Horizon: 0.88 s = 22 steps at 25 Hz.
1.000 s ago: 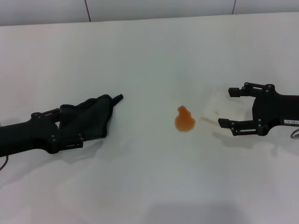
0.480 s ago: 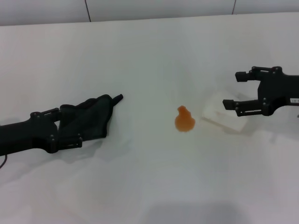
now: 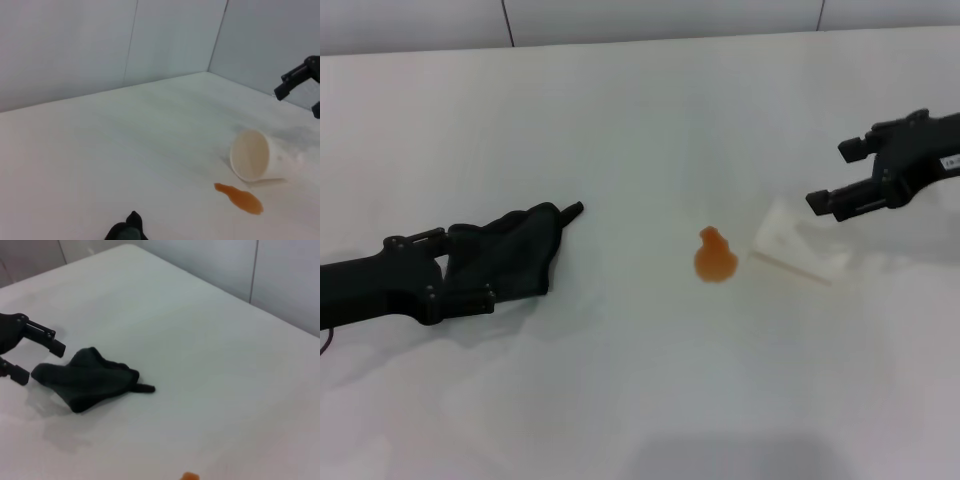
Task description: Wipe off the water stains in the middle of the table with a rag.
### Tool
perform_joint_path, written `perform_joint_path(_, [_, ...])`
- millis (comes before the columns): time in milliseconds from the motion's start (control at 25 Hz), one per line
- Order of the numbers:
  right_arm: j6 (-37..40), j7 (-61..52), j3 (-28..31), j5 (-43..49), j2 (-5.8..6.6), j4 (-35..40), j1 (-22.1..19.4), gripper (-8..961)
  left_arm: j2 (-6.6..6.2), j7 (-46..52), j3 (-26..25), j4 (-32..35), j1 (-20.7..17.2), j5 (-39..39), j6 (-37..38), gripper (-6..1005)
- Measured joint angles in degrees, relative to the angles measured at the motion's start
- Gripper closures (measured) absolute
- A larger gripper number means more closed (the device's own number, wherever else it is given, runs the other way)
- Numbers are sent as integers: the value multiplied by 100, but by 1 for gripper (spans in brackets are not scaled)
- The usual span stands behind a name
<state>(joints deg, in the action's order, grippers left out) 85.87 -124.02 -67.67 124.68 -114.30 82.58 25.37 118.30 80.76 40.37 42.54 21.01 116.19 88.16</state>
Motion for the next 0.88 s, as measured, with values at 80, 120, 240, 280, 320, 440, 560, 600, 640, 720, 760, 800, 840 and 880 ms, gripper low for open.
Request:
perform_joint_path(80, [157,-195,-4,216,2,-19,223,95,-1,4,3,3,18,0,0,131])
perform_joint_path(120, [252,-285,-13,373,-1,-44,351,95,0,11,6,5,40,0,0,131])
perform_joint_path(240, [416,-481,-76,886,-61,-128,600,95,6,21,13,7,97,1,0,132])
perform_joint_path(280, [457,-551,-131,1065,-77,-193,693,95,10,24,14,7,107,1,0,132])
perform_joint_path(320, [478,-600,-191,1172,-87,-254,763,95,13,27,16,8,117,1,0,132])
perform_joint_path(440, [470,-725,-399,1353,-87,-390,892,95,14,32,15,9,125,-3,0,133])
perform_joint_path(560, [415,-764,-527,1479,-91,-444,947,96,15,27,15,7,134,-5,0,133])
perform_joint_path(600, [391,-768,-558,1496,-95,-453,953,96,16,19,15,7,139,-5,0,133])
perform_joint_path(640, [382,-770,-567,1499,-96,-455,954,96,17,15,15,7,142,-4,0,133])
perform_joint_path(720, [319,-772,-581,1491,-103,-503,948,96,17,15,15,7,146,-2,0,134])
perform_joint_path(760, [294,-773,-586,1489,-105,-520,942,96,17,15,15,7,148,-1,0,134])
perform_joint_path(800, [259,-773,-603,1484,-105,-554,931,96,16,15,15,7,150,0,0,134])
perform_joint_path(840, [259,-773,-603,1484,-105,-554,931,96,15,17,15,7,152,0,0,134])
perform_joint_path(880, [209,-775,-653,1484,-107,-639,913,96,15,21,15,8,152,0,0,135])
